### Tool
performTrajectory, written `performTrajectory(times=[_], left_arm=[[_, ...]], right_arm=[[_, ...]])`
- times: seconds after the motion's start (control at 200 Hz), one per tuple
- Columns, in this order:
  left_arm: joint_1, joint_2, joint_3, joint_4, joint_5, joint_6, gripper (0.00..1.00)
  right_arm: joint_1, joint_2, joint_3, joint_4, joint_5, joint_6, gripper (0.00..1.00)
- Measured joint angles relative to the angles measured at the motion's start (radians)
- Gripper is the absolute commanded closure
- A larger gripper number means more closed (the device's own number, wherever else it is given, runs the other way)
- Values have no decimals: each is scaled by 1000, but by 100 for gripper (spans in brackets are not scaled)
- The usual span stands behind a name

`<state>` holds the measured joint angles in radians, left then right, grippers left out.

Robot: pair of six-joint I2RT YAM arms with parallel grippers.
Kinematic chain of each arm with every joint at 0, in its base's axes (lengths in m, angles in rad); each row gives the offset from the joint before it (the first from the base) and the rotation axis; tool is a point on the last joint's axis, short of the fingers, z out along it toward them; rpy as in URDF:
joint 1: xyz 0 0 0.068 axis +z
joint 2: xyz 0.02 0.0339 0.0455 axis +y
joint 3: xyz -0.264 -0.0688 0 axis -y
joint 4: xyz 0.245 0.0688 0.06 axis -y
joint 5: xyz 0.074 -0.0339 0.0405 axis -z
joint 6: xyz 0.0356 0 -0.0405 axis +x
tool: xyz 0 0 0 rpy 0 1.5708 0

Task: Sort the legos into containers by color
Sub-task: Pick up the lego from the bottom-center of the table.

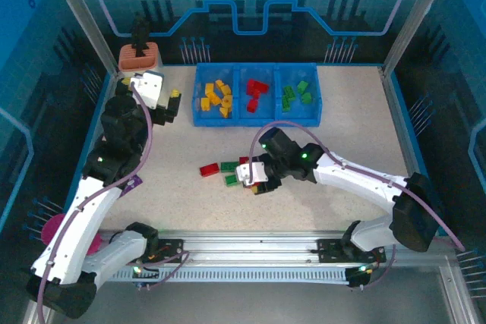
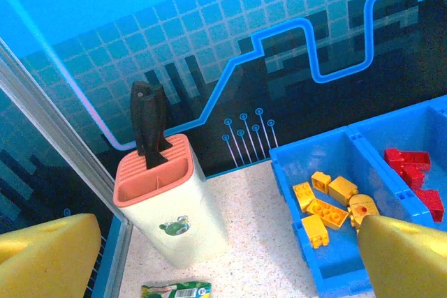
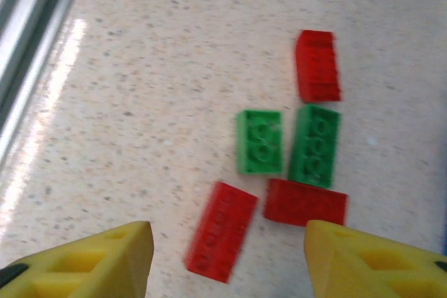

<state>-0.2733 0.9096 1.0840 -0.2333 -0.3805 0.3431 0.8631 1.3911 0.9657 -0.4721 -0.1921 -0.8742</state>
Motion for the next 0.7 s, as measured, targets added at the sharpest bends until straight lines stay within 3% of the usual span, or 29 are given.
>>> performTrajectory(times=[0.2, 0.701], left_arm=[[4, 0, -3, 0, 3, 0, 4], [13, 0, -12, 2, 3, 0, 3]], right_arm=[[52, 110, -3, 90, -38, 48, 41], [61, 371, 109, 212, -44, 44, 34]])
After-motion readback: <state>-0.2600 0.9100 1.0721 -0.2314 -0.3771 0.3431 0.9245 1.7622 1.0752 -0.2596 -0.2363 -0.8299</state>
